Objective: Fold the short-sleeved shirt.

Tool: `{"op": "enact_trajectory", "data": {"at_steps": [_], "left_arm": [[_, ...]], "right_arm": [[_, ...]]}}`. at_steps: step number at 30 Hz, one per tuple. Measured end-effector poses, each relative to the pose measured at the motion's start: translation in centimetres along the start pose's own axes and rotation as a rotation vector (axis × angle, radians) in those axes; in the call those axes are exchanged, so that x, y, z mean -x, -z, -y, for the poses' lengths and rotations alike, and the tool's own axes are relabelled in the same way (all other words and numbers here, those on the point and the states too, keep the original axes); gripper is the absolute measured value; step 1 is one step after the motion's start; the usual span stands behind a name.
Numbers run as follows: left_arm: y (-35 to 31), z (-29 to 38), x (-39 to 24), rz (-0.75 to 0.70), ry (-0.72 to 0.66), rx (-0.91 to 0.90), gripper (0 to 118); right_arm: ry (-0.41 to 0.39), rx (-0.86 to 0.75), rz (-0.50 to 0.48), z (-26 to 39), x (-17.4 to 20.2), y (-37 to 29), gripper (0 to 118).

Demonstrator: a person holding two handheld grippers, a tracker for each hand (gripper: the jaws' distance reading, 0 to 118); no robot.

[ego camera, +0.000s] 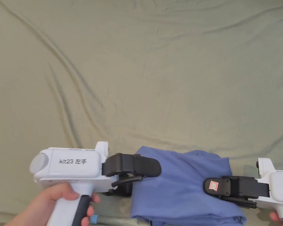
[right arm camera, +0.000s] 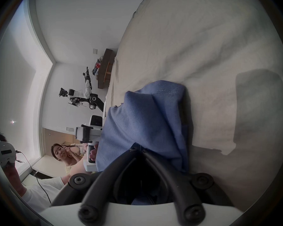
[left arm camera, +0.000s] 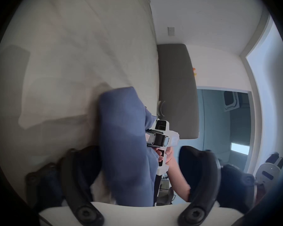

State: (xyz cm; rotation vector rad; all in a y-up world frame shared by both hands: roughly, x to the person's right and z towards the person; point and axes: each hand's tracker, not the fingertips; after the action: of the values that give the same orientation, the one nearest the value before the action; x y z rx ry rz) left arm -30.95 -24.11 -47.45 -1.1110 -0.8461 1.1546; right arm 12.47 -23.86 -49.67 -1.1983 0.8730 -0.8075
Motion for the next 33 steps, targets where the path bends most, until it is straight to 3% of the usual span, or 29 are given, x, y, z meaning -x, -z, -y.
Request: {"op": "enact_trajectory", "data": {"at_steps": [2,3,4,6,7,9,13,17,18,23,30,33], "left_arm": [[2.3,-0.3,1.1,-0.198,0.055,-0.016,21],[3.2,-0.3,1.7,-0.204,0.06,-0.004,21],[2.7,-0.7,1.0,-0.108,0.085,-0.004,21],[2.5,-1.2,0.5,-0.142,0.065,0.034,21],[2.3,-1.2,0.4,-0.216,0.046,0.047,20],[1.4,-1.2,-1.6,-0.277,0.173,0.045,19],[-3.2,-1.8,-5.8,-0.337,0.215,0.04,19],[-10.7,-3.4,-9.7,-0.576,0.325,0.027,19],[-12.8,-4.0,-10.4,-0.632,0.358,0.032,19],[-21.7,-7.3,-11.6,-0.928,0.359,0.036,19],[-29.1,-10.9,-5.7,-1.472,0.25,0.004,19],[-29.4,-10.5,-3.4,-1.601,0.289,0.036,21]], "right_arm": [[0.012,-0.004,-0.013,0.0,-0.4,-0.1,0],[0.022,-0.007,-0.014,0.0,-0.6,-0.3,0],[0.034,-0.01,-0.018,0.0,-0.7,-0.3,0],[0.044,-0.022,-0.038,0.2,-0.9,-0.6,0],[0.025,-0.034,-0.027,0.4,-0.5,-0.8,0],[-0.042,-0.075,-0.026,0.7,0.6,-1.4,0],[-0.105,-0.191,-0.13,0.8,2.4,-3.5,0],[-0.145,-0.211,-0.135,1.5,4.7,-5.4,0],[-0.162,-0.21,-0.16,1.6,3.8,-6.2,0],[-0.243,-0.214,-0.129,2.7,4.5,-7.8,0],[-0.292,-0.234,-0.147,2.9,6.8,-8.3,0],[-0.33,-0.221,-0.14,2.8,7.7,-8.7,0]]}}
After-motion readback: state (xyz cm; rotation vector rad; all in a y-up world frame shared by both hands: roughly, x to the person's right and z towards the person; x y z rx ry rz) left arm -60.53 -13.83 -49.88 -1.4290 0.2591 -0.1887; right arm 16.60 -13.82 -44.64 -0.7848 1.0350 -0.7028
